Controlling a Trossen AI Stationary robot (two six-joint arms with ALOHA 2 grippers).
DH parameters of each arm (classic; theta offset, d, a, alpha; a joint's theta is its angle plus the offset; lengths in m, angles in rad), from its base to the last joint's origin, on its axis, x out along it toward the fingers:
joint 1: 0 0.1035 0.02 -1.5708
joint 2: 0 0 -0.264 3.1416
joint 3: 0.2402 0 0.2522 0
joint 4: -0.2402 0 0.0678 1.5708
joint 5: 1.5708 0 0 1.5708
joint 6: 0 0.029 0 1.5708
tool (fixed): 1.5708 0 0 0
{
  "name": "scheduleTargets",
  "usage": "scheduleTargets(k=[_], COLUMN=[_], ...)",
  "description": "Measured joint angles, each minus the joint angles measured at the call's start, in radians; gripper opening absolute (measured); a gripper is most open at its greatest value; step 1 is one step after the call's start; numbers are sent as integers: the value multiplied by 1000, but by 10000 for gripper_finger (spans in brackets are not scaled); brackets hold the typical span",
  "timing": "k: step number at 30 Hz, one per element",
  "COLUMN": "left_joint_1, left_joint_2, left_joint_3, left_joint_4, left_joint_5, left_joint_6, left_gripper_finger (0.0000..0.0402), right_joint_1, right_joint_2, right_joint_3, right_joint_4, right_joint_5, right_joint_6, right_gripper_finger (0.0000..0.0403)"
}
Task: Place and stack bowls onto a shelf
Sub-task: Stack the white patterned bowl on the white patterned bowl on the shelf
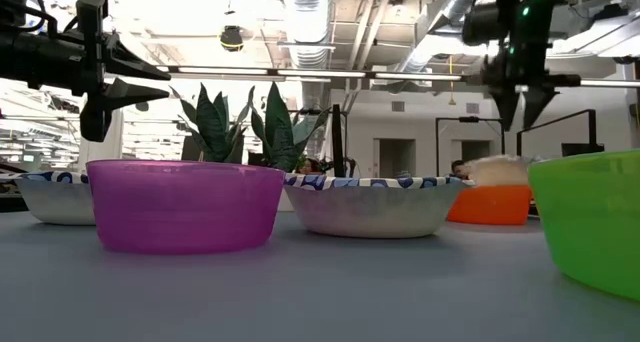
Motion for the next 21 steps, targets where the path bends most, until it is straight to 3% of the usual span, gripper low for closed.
scheduleTargets(k=[6, 13, 21], left_joint_1=[0, 0, 0], left_joint_2=[0, 0, 0], left_joint_3=[0, 0, 0], left_joint_4=[0, 0, 0], left_joint_5=[0, 0, 0], left_joint_6=[-1, 3, 3], left_gripper_finger=[98, 98, 98], right_joint_1=[263, 673, 1023], right_joint_2=[-52, -33, 22], right_joint_3=[0, 0, 0], right_joint_4=[-76, -93, -112], right_joint_5=[-233, -237, -236], right_joint_6=[5, 69, 94], right_gripper_finger=[204, 203, 203])
